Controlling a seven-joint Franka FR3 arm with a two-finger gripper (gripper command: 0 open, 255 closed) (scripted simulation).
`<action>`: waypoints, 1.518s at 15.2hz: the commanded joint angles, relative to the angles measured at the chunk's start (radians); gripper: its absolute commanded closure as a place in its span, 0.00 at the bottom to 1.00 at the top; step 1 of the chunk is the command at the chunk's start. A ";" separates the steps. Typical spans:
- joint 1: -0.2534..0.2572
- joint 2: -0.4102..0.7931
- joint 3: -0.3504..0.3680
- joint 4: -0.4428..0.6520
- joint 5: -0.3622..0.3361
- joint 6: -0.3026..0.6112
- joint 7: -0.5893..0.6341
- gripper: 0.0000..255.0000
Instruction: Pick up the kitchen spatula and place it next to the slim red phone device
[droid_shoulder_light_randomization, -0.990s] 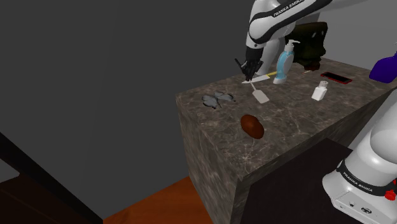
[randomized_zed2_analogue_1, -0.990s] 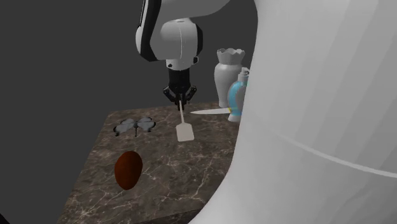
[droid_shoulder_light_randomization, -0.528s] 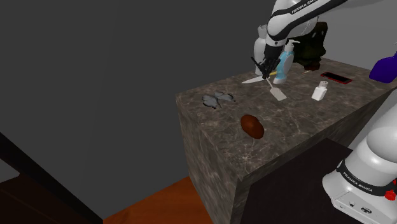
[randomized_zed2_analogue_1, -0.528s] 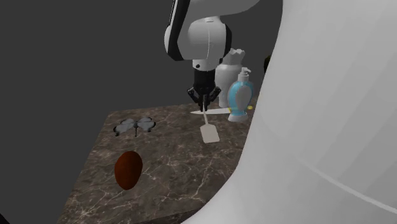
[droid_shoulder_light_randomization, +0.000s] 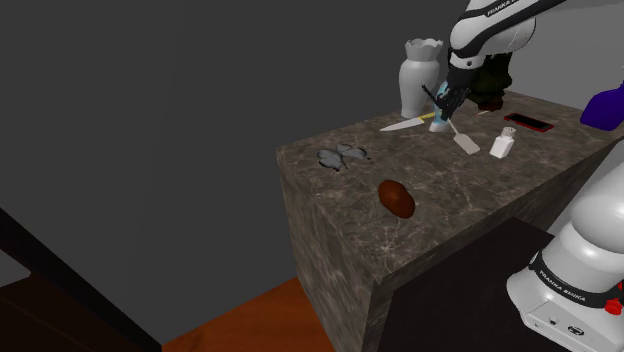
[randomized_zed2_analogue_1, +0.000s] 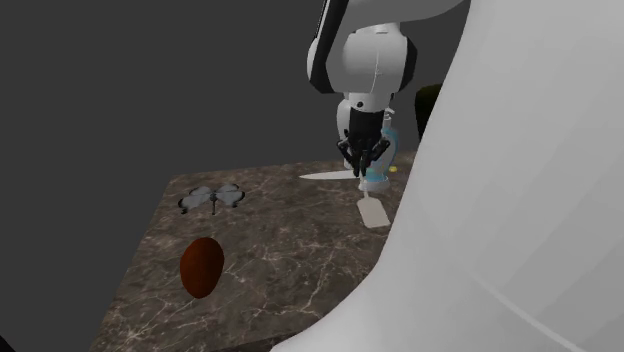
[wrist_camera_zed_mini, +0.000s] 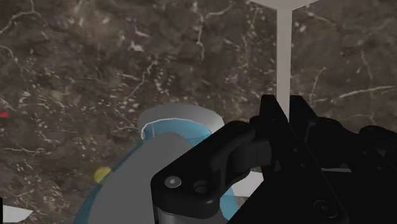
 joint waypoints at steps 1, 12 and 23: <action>-0.024 -0.001 -0.033 -0.002 -0.003 0.002 -0.057 1.00; -0.137 0.074 -0.204 0.088 0.027 -0.020 -0.359 1.00; -0.207 0.205 -0.290 0.171 0.113 0.003 -0.563 1.00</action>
